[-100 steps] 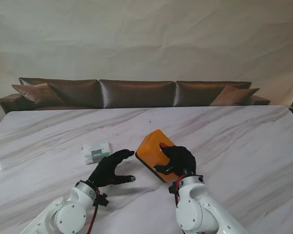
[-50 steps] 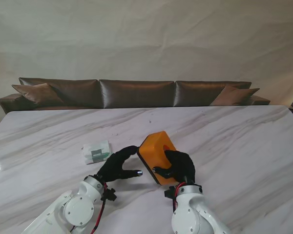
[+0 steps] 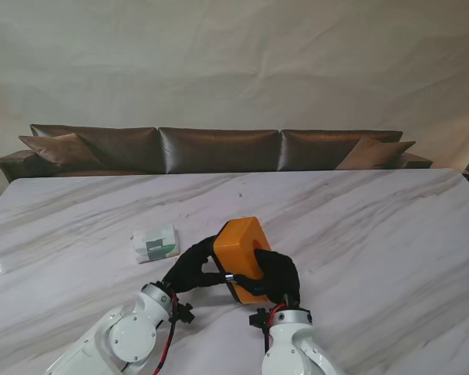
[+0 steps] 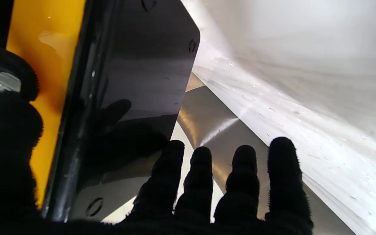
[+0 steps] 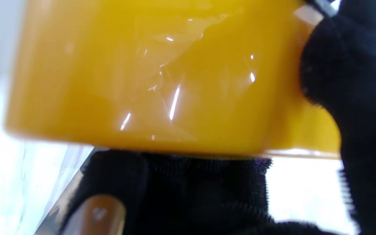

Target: Refill a tissue box and feed the first sheet

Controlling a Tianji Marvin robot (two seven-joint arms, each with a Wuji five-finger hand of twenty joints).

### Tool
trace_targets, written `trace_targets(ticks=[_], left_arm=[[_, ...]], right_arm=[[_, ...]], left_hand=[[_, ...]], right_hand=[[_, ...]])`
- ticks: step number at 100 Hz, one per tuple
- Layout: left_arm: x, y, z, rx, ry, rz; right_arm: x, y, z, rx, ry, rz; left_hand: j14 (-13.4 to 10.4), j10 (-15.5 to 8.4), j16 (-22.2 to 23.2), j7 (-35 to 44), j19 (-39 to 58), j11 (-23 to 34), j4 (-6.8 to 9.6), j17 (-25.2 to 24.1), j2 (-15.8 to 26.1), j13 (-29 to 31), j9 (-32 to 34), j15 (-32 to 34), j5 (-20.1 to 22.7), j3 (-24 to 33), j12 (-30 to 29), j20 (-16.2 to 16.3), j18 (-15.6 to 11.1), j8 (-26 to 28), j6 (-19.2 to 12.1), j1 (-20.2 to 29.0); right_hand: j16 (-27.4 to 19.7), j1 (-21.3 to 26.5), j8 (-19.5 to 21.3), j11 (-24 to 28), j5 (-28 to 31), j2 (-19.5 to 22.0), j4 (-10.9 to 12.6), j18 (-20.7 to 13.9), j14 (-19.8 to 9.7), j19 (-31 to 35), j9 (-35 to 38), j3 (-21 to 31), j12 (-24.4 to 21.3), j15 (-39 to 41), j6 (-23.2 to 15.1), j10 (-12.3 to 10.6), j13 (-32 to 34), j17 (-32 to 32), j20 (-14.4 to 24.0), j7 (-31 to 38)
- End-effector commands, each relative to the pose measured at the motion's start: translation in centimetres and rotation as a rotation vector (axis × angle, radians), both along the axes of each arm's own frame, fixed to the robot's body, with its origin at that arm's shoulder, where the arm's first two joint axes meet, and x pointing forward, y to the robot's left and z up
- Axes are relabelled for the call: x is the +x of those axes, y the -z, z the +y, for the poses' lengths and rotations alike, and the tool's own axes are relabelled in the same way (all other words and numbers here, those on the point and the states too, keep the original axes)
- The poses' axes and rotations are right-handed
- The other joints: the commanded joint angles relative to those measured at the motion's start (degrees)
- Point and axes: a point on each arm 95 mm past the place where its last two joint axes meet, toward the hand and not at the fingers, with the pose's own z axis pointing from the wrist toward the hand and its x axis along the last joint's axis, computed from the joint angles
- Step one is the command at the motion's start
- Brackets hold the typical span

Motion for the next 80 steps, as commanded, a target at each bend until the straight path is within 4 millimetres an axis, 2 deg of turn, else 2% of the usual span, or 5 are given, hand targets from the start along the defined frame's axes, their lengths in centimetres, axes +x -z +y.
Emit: trace_targets(ticks=[1, 21, 68, 73, 80], left_arm=[[0.0, 0.3, -0.4, -0.011, 0.011, 0.018], [0.1, 0.9, -0.3, -0.078, 0.020, 0.057], [0.1, 2.2, -0.6, -0.265, 0.093, 0.187], [0.1, 2.3, -0.6, -0.287, 0.097, 0.207], [0.1, 2.5, -0.6, -0.314, 0.108, 0.236]], right_arm=[[-0.4, 0.1, 0.7, 0.020, -0.021, 0.006], [-1.0, 0.3, 1.3, 0.083, -0.042, -0.005], [-1.7, 0.7, 3.0, 0.211, -0.100, -0.007], [-1.8, 0.7, 3.2, 0.218, -0.105, -0.009], [-1.8, 0.7, 3.4, 0.226, -0.111, -0.010]], left_hand=[[0.0, 1.0, -0.6, -1.7, -16.6, -0.3, -0.87, 0.3, 1.5, 1.0, -1.6, 0.2, -0.6, -0.9, -0.2, 0.2, 1.4, -1.1, 0.4, 0.6], [0.8, 0.6, -0.6, 0.4, -16.2, -0.5, 0.01, 0.7, -0.6, 1.2, -0.3, 0.0, -2.4, -2.1, -0.3, 0.4, 1.8, 0.2, -0.6, 2.2], [1.1, -0.1, -0.7, 7.0, -16.5, -0.7, 0.52, 0.6, -7.0, 1.9, -1.3, -0.9, -8.5, 4.5, -0.3, 0.8, 2.0, 4.0, 1.2, 2.6], [1.2, 1.9, -0.6, 7.3, -16.6, -0.6, 0.48, 0.6, -7.2, 2.2, -1.7, -0.8, -9.0, 4.9, -0.2, 0.8, 2.0, 4.1, 1.6, 2.7], [1.2, 1.9, -0.3, 7.8, -16.6, -0.2, 0.44, 0.6, -7.5, 2.8, -1.7, -0.6, -9.6, 5.3, 0.0, 0.8, 2.0, 4.4, 2.1, 2.9]], right_hand=[[4.0, 5.8, -0.1, 12.5, 4.9, 5.9, 4.2, -9.2, 3.5, 13.1, 9.0, 6.8, 0.4, 25.7, -2.0, 1.0, 4.2, 0.9, 0.4, 2.4], [4.0, 5.8, -0.1, 12.5, 4.9, 5.6, 4.2, -9.4, 3.4, 13.0, 9.0, 6.8, 0.4, 25.7, -2.0, 1.0, 4.2, 0.9, 0.3, 2.4], [3.9, 5.7, -0.1, 12.5, 4.9, 5.9, 4.2, -9.5, 3.3, 13.1, 9.0, 6.7, 0.3, 25.9, -2.0, 1.1, 4.2, 0.9, 0.3, 2.4], [3.9, 5.8, -0.1, 12.5, 4.9, 6.0, 4.2, -9.5, 3.4, 13.1, 9.0, 6.7, 0.3, 25.9, -2.0, 1.1, 4.2, 0.9, 0.3, 2.4], [3.9, 5.8, -0.1, 12.5, 4.9, 6.0, 4.2, -9.5, 3.4, 13.1, 9.0, 6.6, 0.3, 25.9, -2.0, 1.1, 4.2, 0.9, 0.3, 2.4]])
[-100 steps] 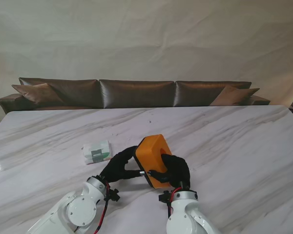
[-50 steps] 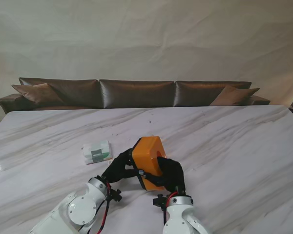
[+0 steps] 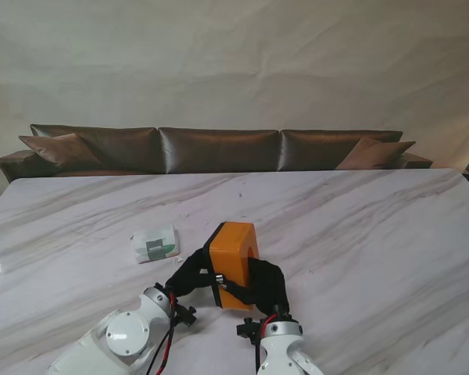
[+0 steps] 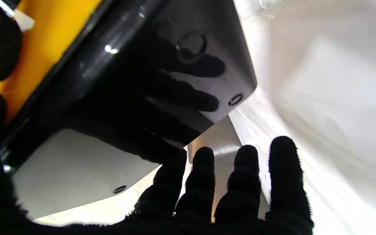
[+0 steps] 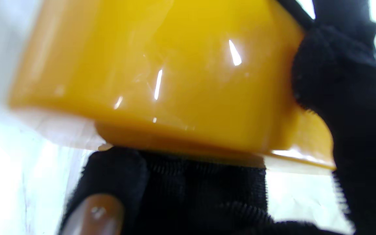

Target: Refill a tissue box and feed the first sheet

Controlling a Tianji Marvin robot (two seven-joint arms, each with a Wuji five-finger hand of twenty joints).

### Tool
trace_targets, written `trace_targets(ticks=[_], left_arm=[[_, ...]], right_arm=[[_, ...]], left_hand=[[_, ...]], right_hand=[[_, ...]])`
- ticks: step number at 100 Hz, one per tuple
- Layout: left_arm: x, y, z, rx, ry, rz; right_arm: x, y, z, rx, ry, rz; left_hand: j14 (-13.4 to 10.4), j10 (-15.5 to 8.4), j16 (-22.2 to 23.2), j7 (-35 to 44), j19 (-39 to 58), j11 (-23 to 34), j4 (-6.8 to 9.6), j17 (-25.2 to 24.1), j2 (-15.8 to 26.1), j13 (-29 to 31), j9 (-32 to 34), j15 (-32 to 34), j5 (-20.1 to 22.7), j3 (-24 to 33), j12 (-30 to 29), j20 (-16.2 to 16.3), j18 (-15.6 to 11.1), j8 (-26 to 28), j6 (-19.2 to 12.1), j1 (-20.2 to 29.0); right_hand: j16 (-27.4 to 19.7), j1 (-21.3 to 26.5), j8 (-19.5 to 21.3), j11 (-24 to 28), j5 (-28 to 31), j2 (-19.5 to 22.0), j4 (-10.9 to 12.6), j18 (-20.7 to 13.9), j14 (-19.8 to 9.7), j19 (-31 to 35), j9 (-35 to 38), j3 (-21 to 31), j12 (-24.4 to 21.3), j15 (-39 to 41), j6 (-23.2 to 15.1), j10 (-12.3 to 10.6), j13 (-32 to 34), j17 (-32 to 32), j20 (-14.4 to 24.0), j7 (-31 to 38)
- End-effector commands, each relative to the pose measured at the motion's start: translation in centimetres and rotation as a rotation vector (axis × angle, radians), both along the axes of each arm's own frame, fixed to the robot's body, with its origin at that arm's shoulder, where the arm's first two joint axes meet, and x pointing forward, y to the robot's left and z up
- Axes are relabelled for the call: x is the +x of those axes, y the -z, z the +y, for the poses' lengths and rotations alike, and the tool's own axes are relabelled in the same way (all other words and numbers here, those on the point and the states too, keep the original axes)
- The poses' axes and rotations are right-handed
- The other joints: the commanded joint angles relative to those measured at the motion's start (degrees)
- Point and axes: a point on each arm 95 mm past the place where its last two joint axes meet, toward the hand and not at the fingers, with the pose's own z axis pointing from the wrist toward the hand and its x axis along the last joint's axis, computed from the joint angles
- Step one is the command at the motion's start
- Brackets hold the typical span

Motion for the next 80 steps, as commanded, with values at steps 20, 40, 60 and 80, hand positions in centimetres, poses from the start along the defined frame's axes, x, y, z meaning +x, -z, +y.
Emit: trace_targets(ticks=[20, 40, 60, 80], left_arm=[[-0.2, 0.9, -0.9, -0.080, 0.072, 0.083], [-0.2, 1.0, -1.0, -0.155, 0.099, 0.130], [-0.2, 1.3, -1.0, -0.212, 0.127, 0.183], [-0.2, 1.6, -1.4, -0.250, 0.139, 0.206]], right_arm=[[-0.3, -0.5, 2.1, 0.061, -0.048, -0.013], [-0.3, -0.6, 2.8, 0.089, -0.053, -0.019], [-0.1, -0.6, 3.1, 0.107, -0.054, -0.015], [0.0, -0.5, 3.1, 0.113, -0.040, -0.010]], left_hand=[[-0.5, -0.1, 0.6, 4.8, -16.4, 2.0, 1.58, 0.4, 0.2, 4.4, -0.6, 0.1, -2.6, 8.2, 1.0, 1.1, 0.9, 3.1, 0.4, 6.9], [-1.1, -0.6, 3.1, 12.1, -12.2, 6.0, 2.00, 2.6, -2.6, 8.3, 2.2, 2.6, -3.7, 12.3, 3.5, 5.5, -1.3, 9.0, -0.1, 10.7], [-2.2, -3.1, 6.6, 22.2, -6.3, 13.6, 4.19, 6.0, -2.5, 14.2, 6.3, 6.3, -6.5, 14.1, 7.9, 10.2, -3.9, 17.8, -2.2, 15.3], [-4.6, -10.8, 15.5, 35.6, 4.1, 29.7, 9.01, 13.0, -0.6, 24.5, 12.9, 16.7, -7.5, 19.2, 23.4, 16.0, -7.2, 31.0, -7.9, 20.0]], right_hand=[[3.9, 5.2, -0.1, 11.2, 4.9, 3.2, 3.7, -10.6, 2.6, 13.1, 9.0, 6.0, 0.7, 25.7, -3.0, 0.5, 4.2, 1.1, 0.3, 1.6], [3.9, 5.3, -0.1, 11.2, 4.9, 3.1, 3.7, -10.5, 2.6, 13.2, 9.0, 6.0, 0.7, 25.7, -3.0, 0.5, 4.2, 1.1, 0.3, 1.6], [3.9, 5.2, -0.1, 11.2, 4.9, 3.2, 3.7, -10.5, 2.6, 13.2, 9.0, 5.9, 0.7, 25.7, -3.0, 0.5, 4.2, 1.1, 0.3, 1.6], [3.9, 5.2, -0.1, 11.2, 4.9, 3.1, 3.7, -10.5, 2.6, 13.1, 9.0, 5.8, 0.7, 25.7, -3.0, 0.5, 4.2, 1.1, 0.3, 1.5]])
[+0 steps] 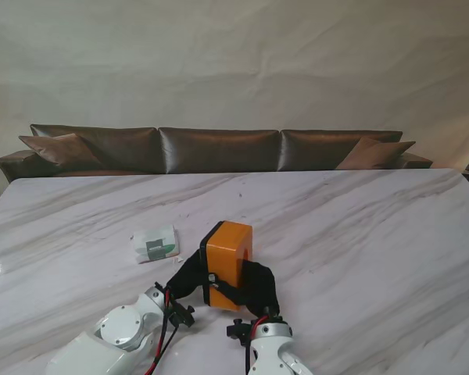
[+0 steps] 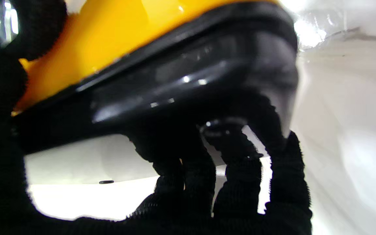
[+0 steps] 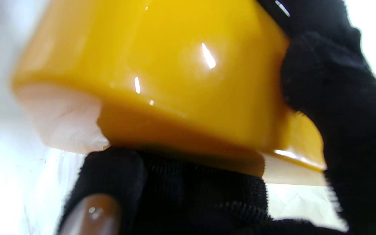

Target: Refill a tissue box and feed the first sheet

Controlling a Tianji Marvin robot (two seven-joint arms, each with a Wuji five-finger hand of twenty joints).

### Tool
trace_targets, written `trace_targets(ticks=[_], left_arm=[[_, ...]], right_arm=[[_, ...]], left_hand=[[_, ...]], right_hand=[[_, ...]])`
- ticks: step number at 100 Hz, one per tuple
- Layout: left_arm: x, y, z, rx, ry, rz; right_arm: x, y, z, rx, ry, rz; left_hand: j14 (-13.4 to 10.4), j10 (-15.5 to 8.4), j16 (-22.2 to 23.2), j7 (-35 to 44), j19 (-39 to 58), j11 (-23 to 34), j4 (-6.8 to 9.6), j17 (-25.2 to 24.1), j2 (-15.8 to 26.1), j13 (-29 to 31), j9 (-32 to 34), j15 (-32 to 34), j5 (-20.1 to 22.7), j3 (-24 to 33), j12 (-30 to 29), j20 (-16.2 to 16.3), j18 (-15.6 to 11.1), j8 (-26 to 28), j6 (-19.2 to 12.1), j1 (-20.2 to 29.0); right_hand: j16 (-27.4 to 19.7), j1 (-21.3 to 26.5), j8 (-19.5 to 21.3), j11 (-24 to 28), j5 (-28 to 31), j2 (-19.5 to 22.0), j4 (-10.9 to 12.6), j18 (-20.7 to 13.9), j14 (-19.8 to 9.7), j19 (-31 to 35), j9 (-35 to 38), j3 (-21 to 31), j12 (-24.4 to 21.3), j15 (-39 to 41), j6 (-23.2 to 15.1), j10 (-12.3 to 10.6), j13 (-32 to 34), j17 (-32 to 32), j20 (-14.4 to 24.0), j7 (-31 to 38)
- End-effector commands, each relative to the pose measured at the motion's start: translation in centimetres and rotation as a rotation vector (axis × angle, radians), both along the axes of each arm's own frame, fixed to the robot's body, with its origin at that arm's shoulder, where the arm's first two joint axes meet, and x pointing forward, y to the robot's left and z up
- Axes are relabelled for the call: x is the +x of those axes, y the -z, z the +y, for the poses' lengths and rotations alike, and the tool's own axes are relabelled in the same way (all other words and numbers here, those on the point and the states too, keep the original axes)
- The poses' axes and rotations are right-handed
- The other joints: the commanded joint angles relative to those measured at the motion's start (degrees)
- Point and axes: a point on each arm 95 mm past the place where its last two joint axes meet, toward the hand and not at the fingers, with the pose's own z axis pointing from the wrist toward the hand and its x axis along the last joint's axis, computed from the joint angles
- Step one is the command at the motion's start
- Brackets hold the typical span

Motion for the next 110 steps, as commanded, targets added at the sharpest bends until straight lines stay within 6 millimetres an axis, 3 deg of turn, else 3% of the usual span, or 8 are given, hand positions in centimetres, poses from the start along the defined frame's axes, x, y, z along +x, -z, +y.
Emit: trace_targets(ticks=[1, 13, 22, 31, 38, 57, 72, 110], left_arm=[[-0.8, 0.3, -1.7, -0.008, 0.051, 0.007], [-0.8, 0.2, -2.0, -0.017, 0.049, 0.001], [-0.7, 0.1, -2.2, -0.015, 0.040, -0.008], [-0.7, 0.1, -2.3, -0.009, 0.031, -0.015], [-0.7, 0.1, -2.4, -0.004, 0.018, -0.021], [-0.8, -0.2, -2.6, 0.017, -0.051, -0.048], [-0.9, -0.3, -2.7, 0.027, -0.110, -0.060], [-1.8, -1.1, -3.0, 0.027, -0.121, -0.063]], right_arm=[[0.1, -1.0, 1.3, 0.033, -0.027, -0.019], [0.3, -0.7, 1.2, 0.026, -0.022, -0.005], [0.4, -0.5, 1.2, 0.018, -0.016, 0.004], [0.4, -0.3, 1.3, 0.013, -0.013, 0.011], [0.5, -0.2, 1.3, 0.008, -0.008, 0.016], [0.9, 0.0, 1.2, -0.061, 0.027, 0.001], [1.1, 0.0, 1.1, -0.090, 0.049, 0.004], [1.5, 0.4, 0.9, -0.163, 0.097, 0.009]], left_hand=[[-4.7, -11.2, 4.5, 11.5, 23.4, 12.0, 6.52, 4.1, 8.7, 12.3, 8.3, 11.1, 1.9, 16.1, 6.1, 2.4, -7.1, 5.5, -11.1, 13.2], [-6.7, -15.0, 13.1, 17.6, 28.8, 18.0, 13.78, 7.1, 10.4, 15.9, 11.5, 20.4, 2.9, 19.0, 12.3, 5.3, -8.5, 12.2, -14.6, 16.7], [-8.1, -16.3, 22.2, 21.1, 31.9, 20.8, 12.12, 8.7, 6.2, 18.3, 15.3, 27.1, 3.8, 21.8, 20.1, 7.1, -9.1, 16.4, -16.6, 21.8], [-9.6, -17.7, 29.6, 24.4, 34.7, 24.7, 12.86, 10.3, 4.7, 21.2, 18.5, 33.8, 5.3, 23.8, 23.4, 8.7, -9.4, 19.1, -18.3, 25.9], [-10.4, -19.0, 32.6, 26.5, 36.6, 27.7, 14.12, 12.0, 5.0, 23.0, 20.4, 39.1, 6.9, 24.9, 24.9, 9.8, -9.5, 21.0, -19.4, 27.7], [-10.2, -20.9, 38.5, 30.5, 40.7, 32.2, 13.72, 16.0, 5.3, 27.3, 25.1, 49.7, 10.9, 27.4, 26.5, 12.5, -9.7, 24.1, -21.7, 32.0], [-8.1, -21.9, 41.4, 33.5, 44.1, 35.1, 15.49, 19.4, 8.5, 31.3, 28.8, 55.6, 14.6, 28.9, 27.3, 14.0, -9.8, 26.2, -23.3, 33.7], [-7.7, -21.6, 41.7, 34.8, 46.4, 36.4, 18.18, 21.5, 9.5, 33.5, 29.7, 58.7, 16.1, 29.7, 28.4, 14.8, -10.1, 27.4, -23.8, 34.3]], right_hand=[[4.1, 3.4, 0.0, 10.9, 3.4, 1.7, 2.8, -12.2, 1.5, 13.1, 8.5, 5.1, 1.0, 26.0, -3.5, -0.2, 4.3, 1.1, 0.3, 1.4], [4.1, 3.5, 0.1, 10.8, 3.3, 1.8, 2.8, -12.6, 1.4, 12.9, 8.5, 4.9, 1.0, 26.0, -4.0, -0.4, 4.3, 1.1, 0.2, 1.1], [4.1, 3.3, 0.3, 10.8, 3.3, 1.8, 2.8, -12.6, 1.3, 12.9, 8.5, 4.8, 1.0, 26.0, -4.2, -0.4, 4.3, 1.1, 0.2, 1.0], [4.1, 3.3, 0.5, 10.7, 3.2, 1.9, 2.8, -12.6, 1.3, 12.9, 8.5, 4.8, 1.0, 26.0, -4.4, -0.4, 4.3, 1.1, 0.2, 0.9], [4.1, 3.3, 0.5, 10.7, 3.2, 2.0, 2.8, -12.6, 1.3, 12.9, 8.5, 4.6, 1.0, 26.0, -4.4, -0.4, 4.3, 1.1, 0.2, 0.8], [4.0, 5.5, 1.2, 10.8, 4.0, 0.4, 3.4, -12.6, 1.0, 12.9, 8.5, 3.9, 1.2, 25.9, -4.5, -0.4, 4.3, 1.1, 0.2, 1.1], [4.4, 9.0, 6.2, 12.3, 6.4, -0.2, 5.8, -12.0, 1.1, 13.0, 8.6, 3.2, 1.9, 26.5, -5.1, -0.1, 4.3, 1.1, 0.2, 1.4], [5.0, 12.9, 6.7, 15.0, 8.7, -1.0, 7.0, -10.2, 1.9, 13.7, 8.7, 5.2, 1.9, 27.5, -3.1, 2.4, 4.3, 1.0, 0.6, 2.1]])
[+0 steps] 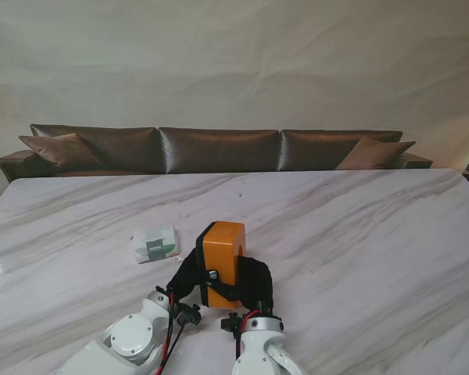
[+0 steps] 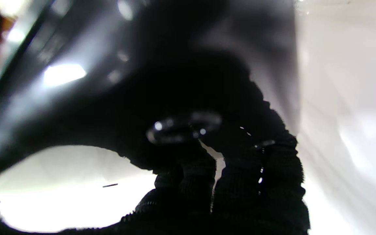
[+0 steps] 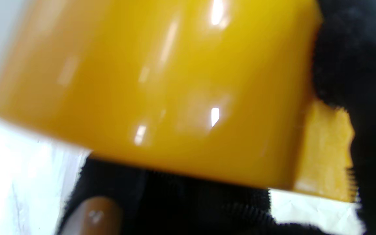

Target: Refill a tissue box and feed the first sheet

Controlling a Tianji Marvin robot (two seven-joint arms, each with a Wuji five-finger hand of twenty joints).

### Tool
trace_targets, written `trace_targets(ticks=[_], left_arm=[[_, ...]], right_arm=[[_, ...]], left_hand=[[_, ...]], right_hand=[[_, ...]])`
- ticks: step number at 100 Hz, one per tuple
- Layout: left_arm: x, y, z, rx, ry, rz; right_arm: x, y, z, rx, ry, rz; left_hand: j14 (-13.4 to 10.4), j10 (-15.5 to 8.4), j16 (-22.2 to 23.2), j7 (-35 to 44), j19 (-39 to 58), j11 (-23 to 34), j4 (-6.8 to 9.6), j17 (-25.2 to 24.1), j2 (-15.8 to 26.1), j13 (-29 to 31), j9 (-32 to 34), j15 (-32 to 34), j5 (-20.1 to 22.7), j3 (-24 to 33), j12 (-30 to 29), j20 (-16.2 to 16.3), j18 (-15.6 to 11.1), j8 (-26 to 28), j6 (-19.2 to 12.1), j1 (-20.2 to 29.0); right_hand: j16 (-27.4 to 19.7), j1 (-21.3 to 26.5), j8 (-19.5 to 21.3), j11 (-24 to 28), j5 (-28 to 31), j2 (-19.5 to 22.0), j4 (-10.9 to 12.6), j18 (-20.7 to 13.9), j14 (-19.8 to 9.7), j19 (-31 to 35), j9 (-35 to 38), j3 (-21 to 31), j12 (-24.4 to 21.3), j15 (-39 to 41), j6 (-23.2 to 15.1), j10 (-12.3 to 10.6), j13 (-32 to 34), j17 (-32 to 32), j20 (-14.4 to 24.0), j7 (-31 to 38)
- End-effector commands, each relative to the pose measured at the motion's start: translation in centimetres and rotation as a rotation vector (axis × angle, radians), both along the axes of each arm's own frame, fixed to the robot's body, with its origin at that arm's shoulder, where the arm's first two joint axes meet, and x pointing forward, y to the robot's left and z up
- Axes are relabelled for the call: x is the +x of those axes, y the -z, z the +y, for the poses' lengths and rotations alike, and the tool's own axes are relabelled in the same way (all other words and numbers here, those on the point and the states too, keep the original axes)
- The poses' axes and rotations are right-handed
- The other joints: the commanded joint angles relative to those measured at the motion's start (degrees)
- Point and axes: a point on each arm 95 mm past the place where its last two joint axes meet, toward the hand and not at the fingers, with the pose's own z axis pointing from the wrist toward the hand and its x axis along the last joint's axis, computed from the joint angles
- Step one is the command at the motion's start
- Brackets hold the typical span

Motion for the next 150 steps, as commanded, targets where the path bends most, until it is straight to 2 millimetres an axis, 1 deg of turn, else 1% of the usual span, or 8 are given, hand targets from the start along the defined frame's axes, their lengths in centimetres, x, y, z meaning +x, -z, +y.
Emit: trace_targets(ticks=[1, 19, 20, 21, 23, 51, 97, 150], left_arm=[[-1.2, -1.1, -2.3, -0.029, 0.073, -0.028], [-1.5, -1.5, -2.4, -0.030, 0.073, -0.025], [-1.5, -1.5, -2.4, -0.030, 0.074, -0.024], [-1.5, -1.5, -2.4, -0.030, 0.074, -0.024], [-1.6, -1.5, -2.4, -0.030, 0.074, -0.024], [-2.0, -1.7, -2.6, -0.040, 0.059, -0.018], [-2.6, -2.0, -2.2, -0.034, 0.025, -0.003], [-3.1, -2.5, -1.9, -0.029, -0.006, 0.010]], right_arm=[[0.5, 0.6, -0.5, -0.032, 0.016, 0.022], [0.7, 0.9, -0.7, -0.057, 0.034, 0.035], [0.7, 0.9, -0.7, -0.059, 0.035, 0.035], [0.7, 0.9, -0.7, -0.060, 0.036, 0.036], [0.7, 1.0, -0.7, -0.064, 0.037, 0.037], [0.9, 1.3, -0.9, -0.104, 0.052, 0.043], [1.0, 1.5, -1.2, -0.149, 0.072, 0.050], [1.1, 1.5, -1.4, -0.167, 0.094, 0.070]], left_hand=[[-7.1, -21.2, 10.8, 22.7, 61.3, 38.0, 4.36, 2.2, 13.4, 16.3, 16.4, 67.4, 10.2, 31.9, 9.2, 1.6, -4.4, 8.1, -23.9, 42.7], [-6.8, -20.9, 10.9, 23.3, 61.5, 38.3, 5.38, 2.5, 13.4, 16.7, 16.7, 67.9, 10.7, 32.4, 9.6, 1.6, -4.3, 8.7, -24.2, 42.9], [-6.8, -20.9, 10.9, 23.3, 61.5, 38.3, 5.41, 2.5, 13.4, 16.8, 16.7, 68.0, 10.7, 32.4, 9.6, 1.6, -4.3, 8.7, -24.2, 42.8], [-6.8, -20.9, 10.9, 23.3, 61.5, 38.3, 5.45, 2.5, 13.5, 16.8, 16.7, 68.0, 10.7, 32.4, 9.6, 1.6, -4.3, 8.7, -24.2, 42.9], [-6.7, -20.9, 10.9, 23.3, 61.5, 38.2, 5.59, 2.5, 13.4, 16.8, 16.7, 68.0, 10.8, 32.5, 9.6, 1.6, -4.3, 8.8, -24.2, 42.9], [-6.4, -20.5, 10.9, 23.4, 61.6, 38.3, 6.49, 2.9, 13.5, 17.2, 16.9, 68.3, 11.2, 32.5, 10.0, 1.6, -4.1, 9.3, -24.2, 43.1], [-6.2, -20.2, 10.9, 23.4, 61.8, 38.3, 7.36, 3.3, 13.4, 17.6, 17.2, 68.6, 11.6, 32.7, 10.4, 1.8, -4.0, 9.9, -24.1, 43.2], [-6.1, -19.9, 10.8, 23.4, 62.0, 38.3, 8.03, 3.9, 13.3, 18.0, 17.4, 68.9, 11.9, 32.9, 10.7, 2.0, -3.7, 10.3, -24.1, 43.2]], right_hand=[[5.0, 15.6, 1.1, 11.5, 5.8, 5.1, 5.1, -9.4, 2.8, 13.7, 6.0, 8.6, 1.9, 25.9, -3.4, 2.5, 0.8, 0.2, 0.6, 1.8], [5.2, 17.3, 1.2, 12.9, 5.8, 5.1, 7.0, -8.8, 3.0, 13.9, 6.0, 10.4, 1.7, 26.3, -1.4, 4.1, 0.8, 0.2, 1.0, 3.0], [5.2, 17.4, 1.0, 13.1, 5.7, 5.2, 8.2, -8.6, 3.0, 13.9, 5.9, 10.0, 1.4, 26.3, -1.2, 4.3, 0.8, 0.2, 1.2, 3.2], [5.2, 17.5, 1.0, 13.2, 5.7, 5.2, 8.8, -8.5, 3.0, 13.9, 5.9, 9.9, 1.2, 26.3, -1.0, 4.4, 0.8, 0.2, 1.3, 3.3], [5.2, 17.7, 0.9, 13.3, 5.7, 5.3, 9.3, -8.4, 3.1, 13.9, 5.9, 9.9, 1.1, 26.4, -0.9, 4.5, 0.8, 0.2, 1.4, 3.4], [5.2, 18.9, 0.8, 14.0, 5.5, 5.7, 11.3, -8.0, 3.3, 13.9, 6.0, 10.0, 1.0, 26.6, 0.9, 5.6, 0.8, 0.2, 1.7, 4.2], [5.0, 20.0, 0.3, 14.9, 5.5, 5.5, 13.9, -7.2, 3.5, 13.9, 6.0, 10.0, 0.4, 27.0, 2.5, 6.8, 0.8, 0.2, 2.3, 4.7], [4.8, 20.4, 0.0, 15.2, 5.6, 5.5, 15.1, -6.7, 3.6, 13.9, 6.0, 9.7, 0.0, 27.2, 3.1, 7.2, 0.7, 0.3, 2.6, 4.9]])
